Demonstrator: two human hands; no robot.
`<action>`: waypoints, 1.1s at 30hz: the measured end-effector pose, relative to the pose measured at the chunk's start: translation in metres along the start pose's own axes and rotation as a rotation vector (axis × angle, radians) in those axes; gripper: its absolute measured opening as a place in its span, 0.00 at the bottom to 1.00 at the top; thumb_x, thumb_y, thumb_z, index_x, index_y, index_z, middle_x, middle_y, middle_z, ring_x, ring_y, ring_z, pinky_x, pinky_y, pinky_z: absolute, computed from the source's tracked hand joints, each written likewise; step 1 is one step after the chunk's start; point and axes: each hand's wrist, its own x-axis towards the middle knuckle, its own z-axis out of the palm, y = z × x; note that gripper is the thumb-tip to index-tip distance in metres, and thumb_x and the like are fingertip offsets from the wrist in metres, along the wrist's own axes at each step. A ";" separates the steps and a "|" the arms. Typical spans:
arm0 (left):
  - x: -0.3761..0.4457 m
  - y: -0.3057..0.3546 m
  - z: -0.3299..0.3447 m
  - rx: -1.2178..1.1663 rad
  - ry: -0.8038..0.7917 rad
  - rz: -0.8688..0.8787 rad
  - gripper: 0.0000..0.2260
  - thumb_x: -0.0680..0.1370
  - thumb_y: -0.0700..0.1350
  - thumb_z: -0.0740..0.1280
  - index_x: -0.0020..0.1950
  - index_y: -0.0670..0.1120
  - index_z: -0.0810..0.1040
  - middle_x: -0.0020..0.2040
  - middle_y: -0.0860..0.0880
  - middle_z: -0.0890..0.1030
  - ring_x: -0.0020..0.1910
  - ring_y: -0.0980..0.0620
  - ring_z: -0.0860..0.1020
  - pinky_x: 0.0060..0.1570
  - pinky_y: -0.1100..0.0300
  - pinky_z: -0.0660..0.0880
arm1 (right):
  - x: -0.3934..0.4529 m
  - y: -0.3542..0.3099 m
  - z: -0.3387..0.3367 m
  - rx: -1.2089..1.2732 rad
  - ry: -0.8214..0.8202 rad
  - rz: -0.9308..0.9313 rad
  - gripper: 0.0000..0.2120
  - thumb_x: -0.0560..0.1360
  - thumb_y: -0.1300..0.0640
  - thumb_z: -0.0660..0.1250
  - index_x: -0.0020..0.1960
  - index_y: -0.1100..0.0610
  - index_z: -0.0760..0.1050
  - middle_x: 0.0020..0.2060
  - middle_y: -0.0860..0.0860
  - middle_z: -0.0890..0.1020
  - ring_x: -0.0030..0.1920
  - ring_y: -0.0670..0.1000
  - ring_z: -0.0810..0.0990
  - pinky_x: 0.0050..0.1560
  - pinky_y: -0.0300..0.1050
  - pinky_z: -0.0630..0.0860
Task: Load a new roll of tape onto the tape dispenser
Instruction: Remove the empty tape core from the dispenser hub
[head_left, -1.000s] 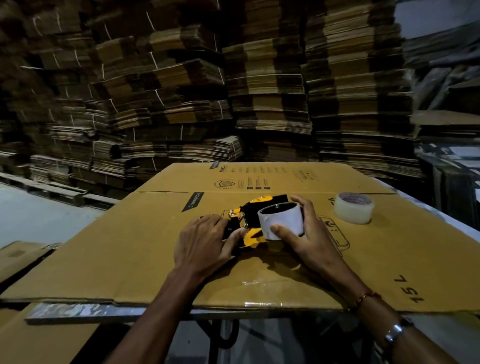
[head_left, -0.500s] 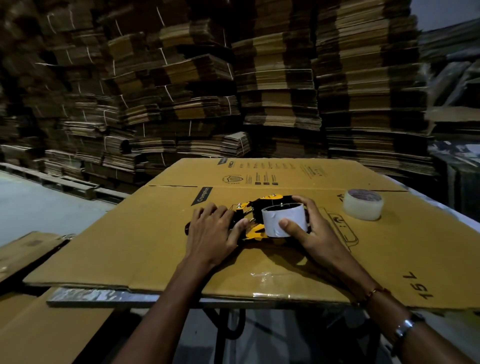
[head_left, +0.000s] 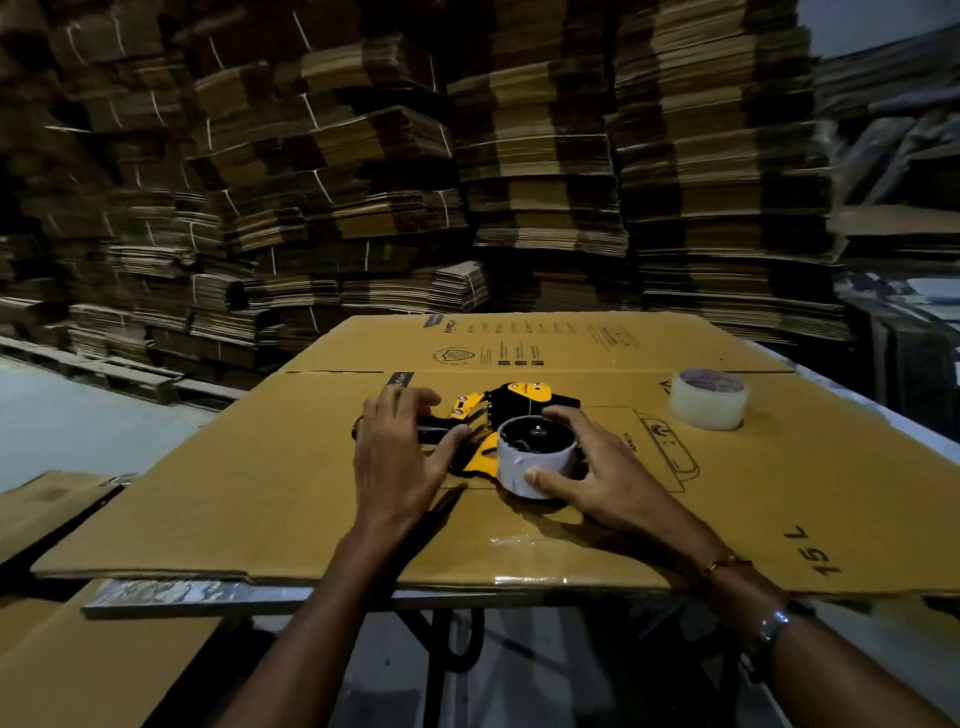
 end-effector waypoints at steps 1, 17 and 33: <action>-0.005 0.007 -0.004 -0.116 0.001 0.011 0.14 0.74 0.49 0.75 0.56 0.47 0.76 0.51 0.49 0.77 0.49 0.52 0.76 0.46 0.55 0.77 | 0.001 -0.001 0.000 -0.032 0.001 -0.005 0.38 0.69 0.35 0.71 0.74 0.42 0.60 0.68 0.48 0.73 0.64 0.48 0.73 0.62 0.48 0.77; -0.008 0.035 0.018 -0.396 -0.747 -0.212 0.60 0.64 0.61 0.80 0.82 0.54 0.41 0.79 0.50 0.65 0.74 0.50 0.67 0.68 0.60 0.66 | -0.002 -0.009 -0.003 0.174 -0.115 0.060 0.42 0.68 0.42 0.77 0.74 0.41 0.57 0.64 0.37 0.71 0.64 0.41 0.72 0.59 0.34 0.70; -0.011 0.037 0.019 -0.300 -0.696 -0.159 0.54 0.67 0.62 0.78 0.82 0.53 0.48 0.79 0.49 0.64 0.75 0.47 0.67 0.72 0.51 0.68 | -0.003 -0.007 -0.005 0.289 -0.139 0.135 0.48 0.67 0.46 0.79 0.77 0.42 0.53 0.68 0.44 0.71 0.67 0.47 0.71 0.67 0.46 0.70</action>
